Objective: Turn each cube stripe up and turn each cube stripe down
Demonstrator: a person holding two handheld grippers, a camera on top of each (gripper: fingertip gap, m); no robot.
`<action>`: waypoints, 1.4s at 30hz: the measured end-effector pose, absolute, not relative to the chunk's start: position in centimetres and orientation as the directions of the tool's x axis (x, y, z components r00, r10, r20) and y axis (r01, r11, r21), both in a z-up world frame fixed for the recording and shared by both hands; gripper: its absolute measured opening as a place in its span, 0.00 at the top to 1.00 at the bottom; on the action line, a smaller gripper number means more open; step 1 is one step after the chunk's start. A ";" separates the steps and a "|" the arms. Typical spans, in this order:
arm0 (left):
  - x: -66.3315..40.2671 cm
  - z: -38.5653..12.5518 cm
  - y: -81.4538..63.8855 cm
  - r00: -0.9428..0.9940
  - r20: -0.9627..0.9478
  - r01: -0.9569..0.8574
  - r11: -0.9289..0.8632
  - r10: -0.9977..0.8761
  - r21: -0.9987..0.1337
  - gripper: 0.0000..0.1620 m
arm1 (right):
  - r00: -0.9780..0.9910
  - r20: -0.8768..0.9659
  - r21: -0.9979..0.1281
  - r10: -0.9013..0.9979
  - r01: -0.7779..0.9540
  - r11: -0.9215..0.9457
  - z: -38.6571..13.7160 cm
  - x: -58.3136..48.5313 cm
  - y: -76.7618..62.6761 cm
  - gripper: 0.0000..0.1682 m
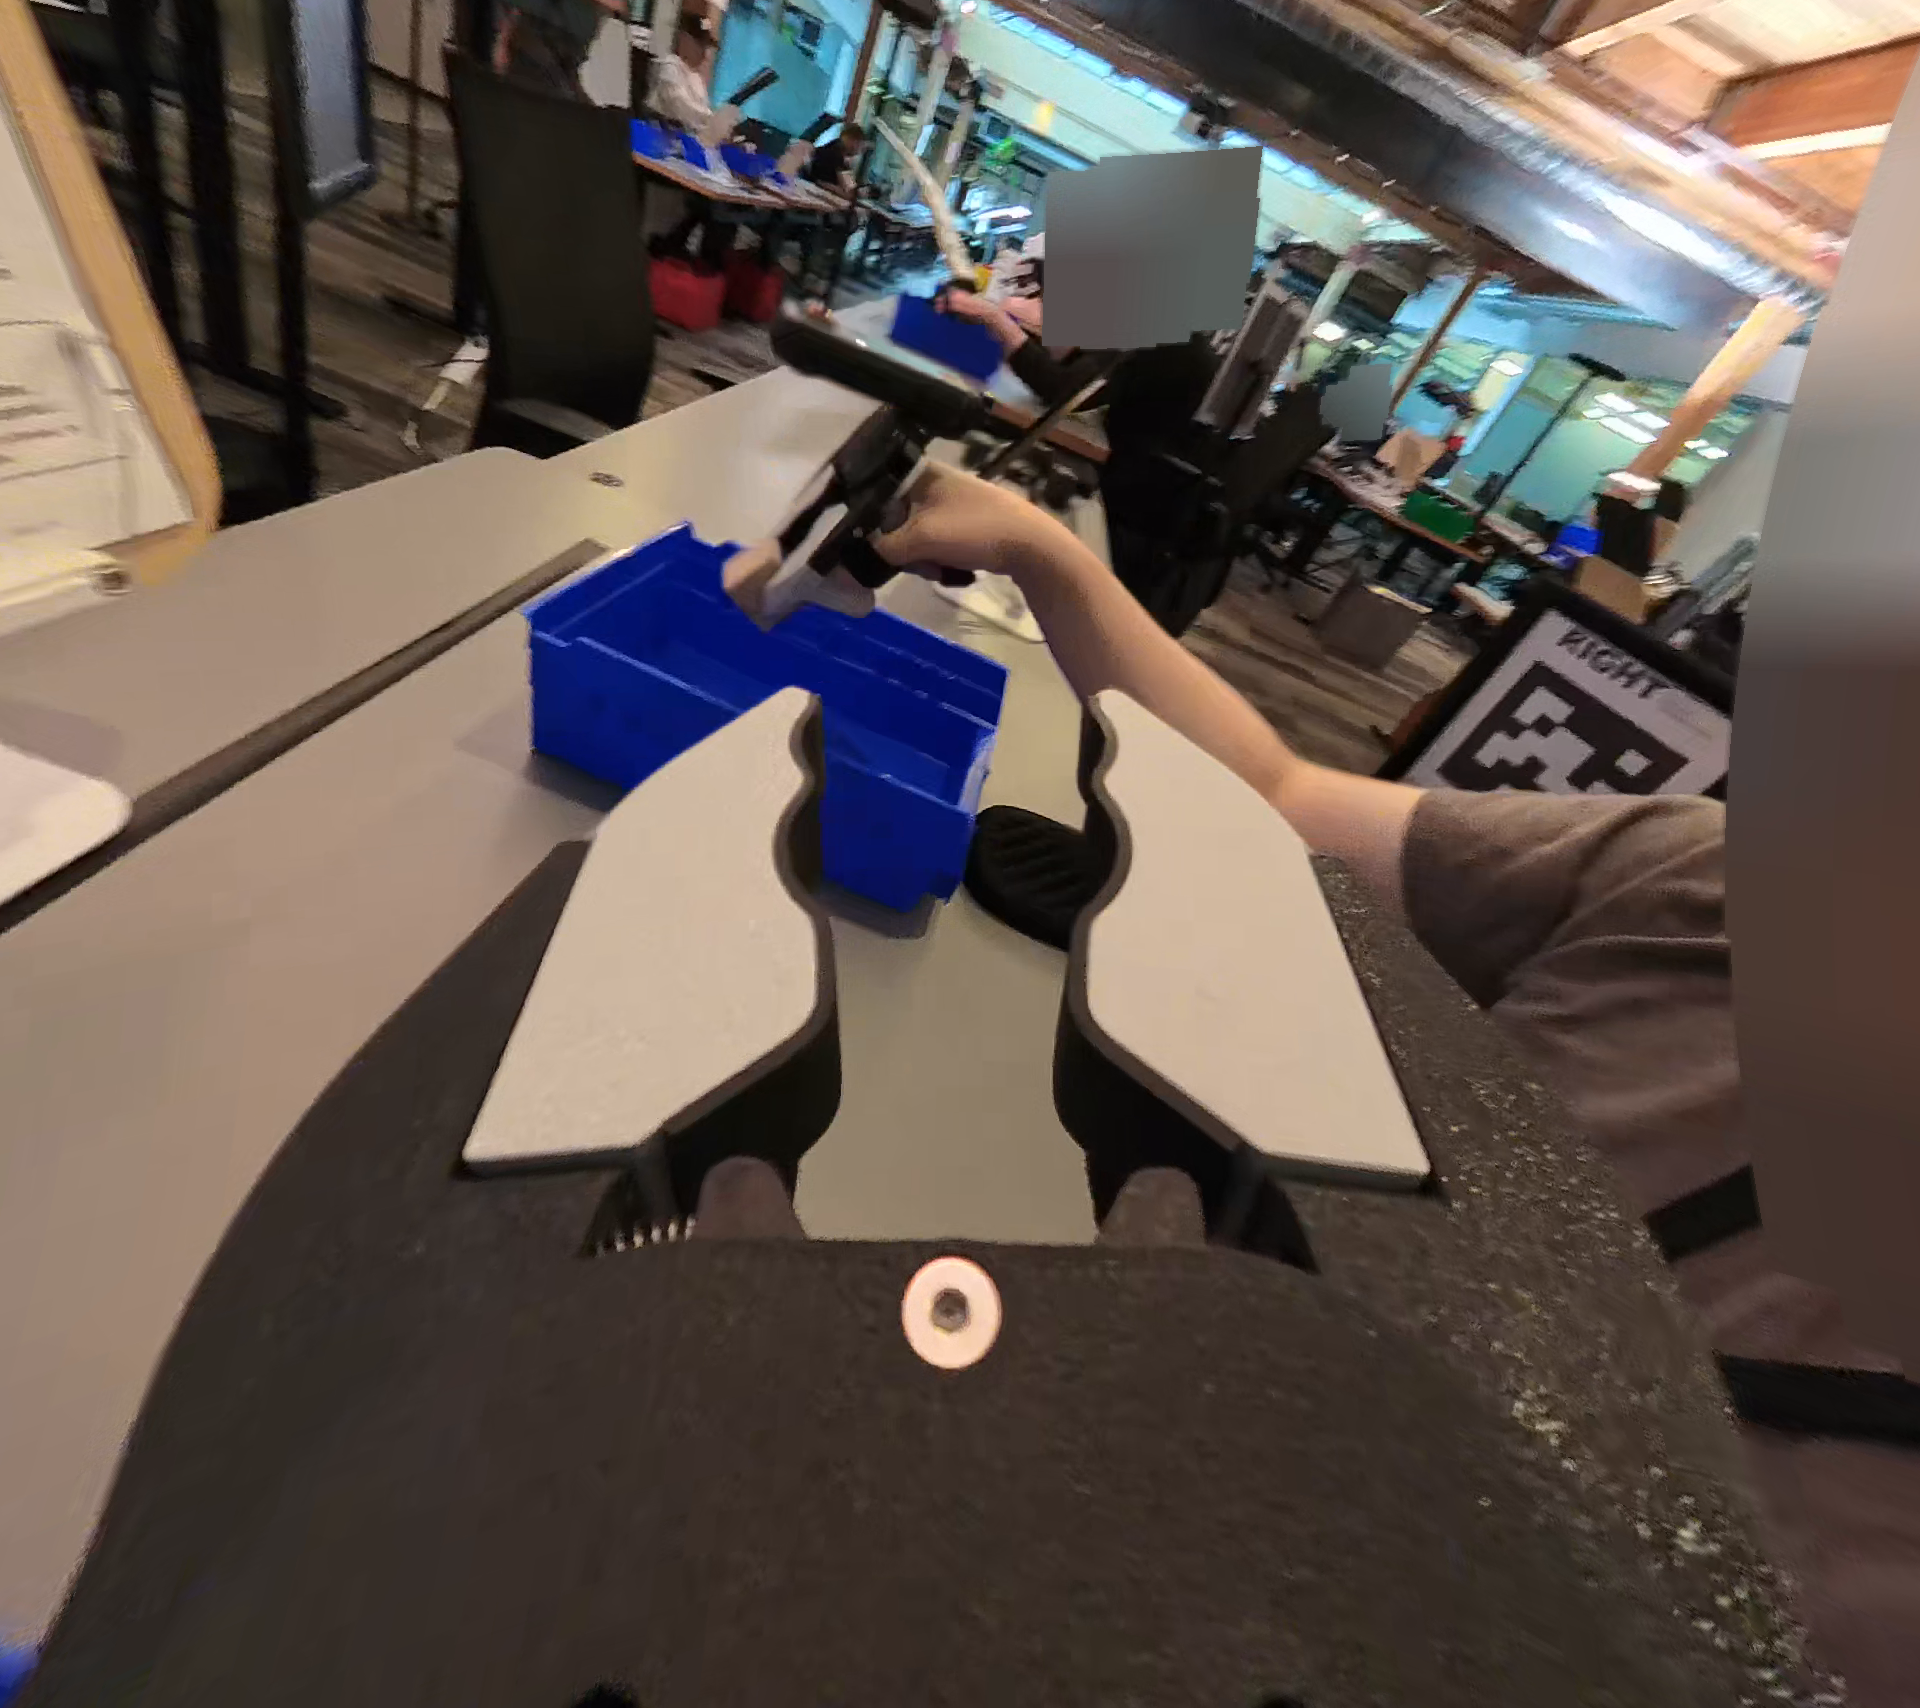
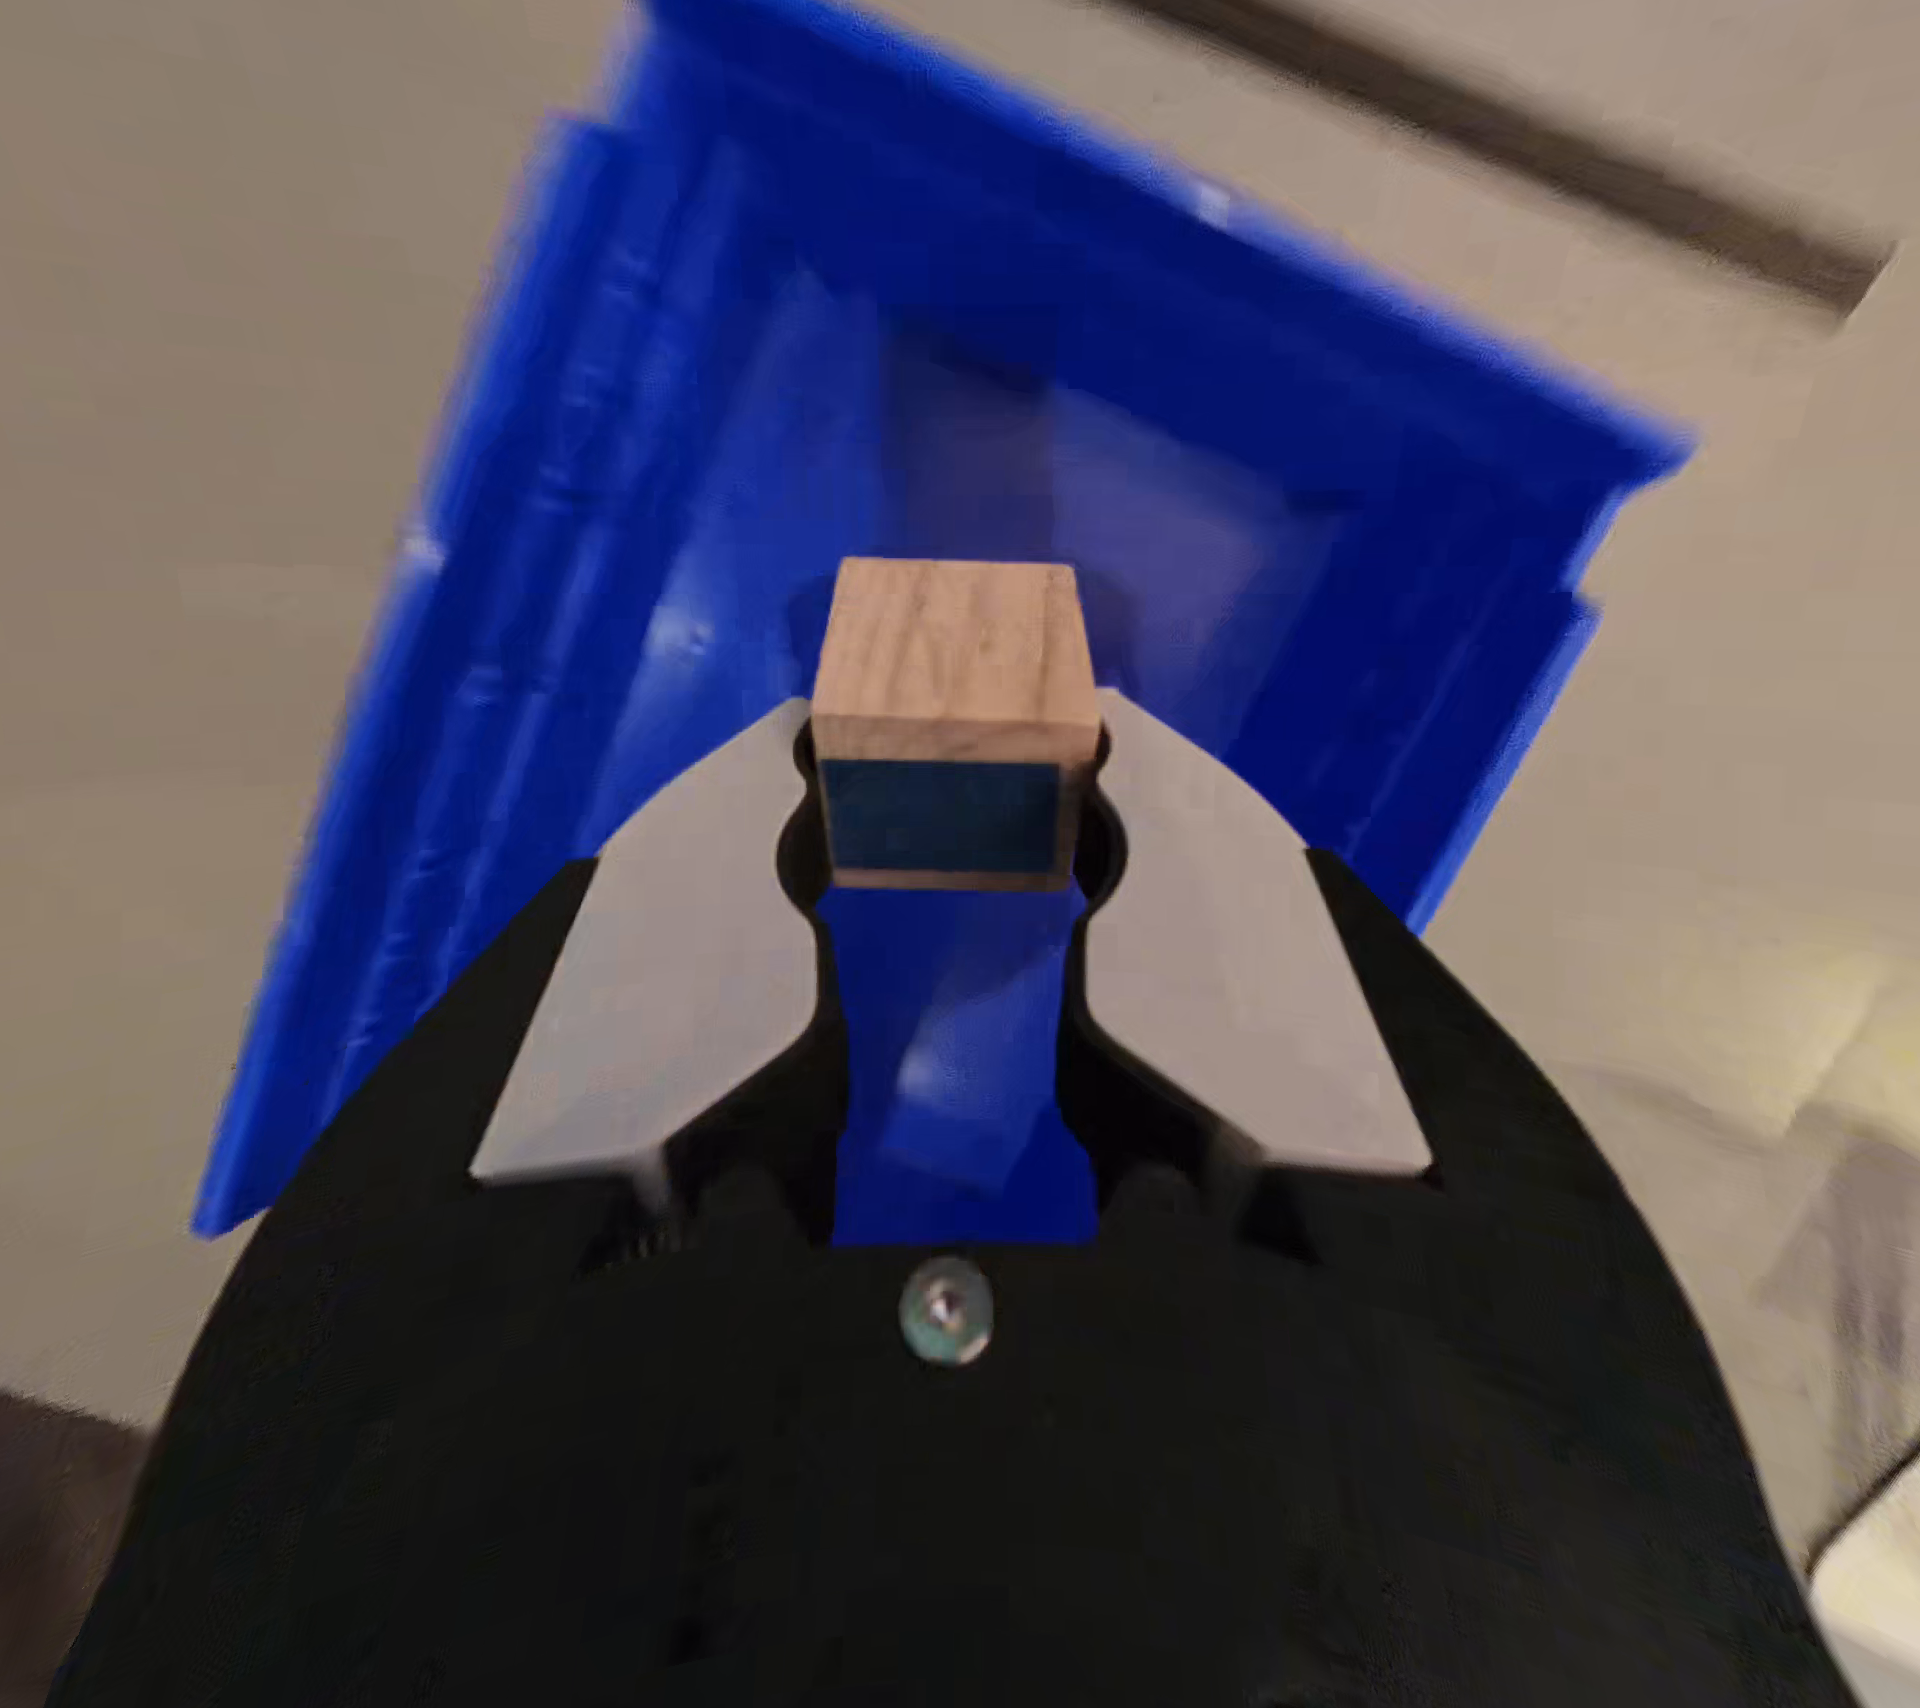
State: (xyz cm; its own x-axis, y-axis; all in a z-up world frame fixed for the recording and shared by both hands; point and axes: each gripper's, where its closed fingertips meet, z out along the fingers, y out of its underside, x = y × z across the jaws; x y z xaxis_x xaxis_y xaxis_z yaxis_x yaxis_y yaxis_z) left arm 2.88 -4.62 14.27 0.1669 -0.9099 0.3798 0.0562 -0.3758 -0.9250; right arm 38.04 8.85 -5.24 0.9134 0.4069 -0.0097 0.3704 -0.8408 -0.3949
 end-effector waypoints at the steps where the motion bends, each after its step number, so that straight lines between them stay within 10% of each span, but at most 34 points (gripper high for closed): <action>1: 2.0 14.3 -4.5 0.209 0.364 0.041 -0.363 -0.908 -0.931 0.71 | 0.929 -0.029 -0.306 0.368 0.342 -0.888 -7.3 39.1 8.8 0.72; 11: -11.9 10.1 0.5 0.765 0.074 -0.178 -0.320 -0.639 -0.931 0.69 | 0.981 0.030 0.029 0.191 0.190 -0.981 -13.9 42.0 8.8 0.72; 21: -13.9 -0.7 4.6 0.648 -0.238 -0.621 -0.320 -0.724 -0.716 0.70 | 0.976 -0.002 0.056 0.220 0.219 -0.974 -15.8 41.8 8.4 0.72; 42: -14.3 -12.4 7.7 0.501 -0.166 -0.826 -0.413 -0.849 -0.383 0.61 | 0.894 0.123 -0.511 0.432 0.430 -0.744 -1.6 38.1 6.1 0.59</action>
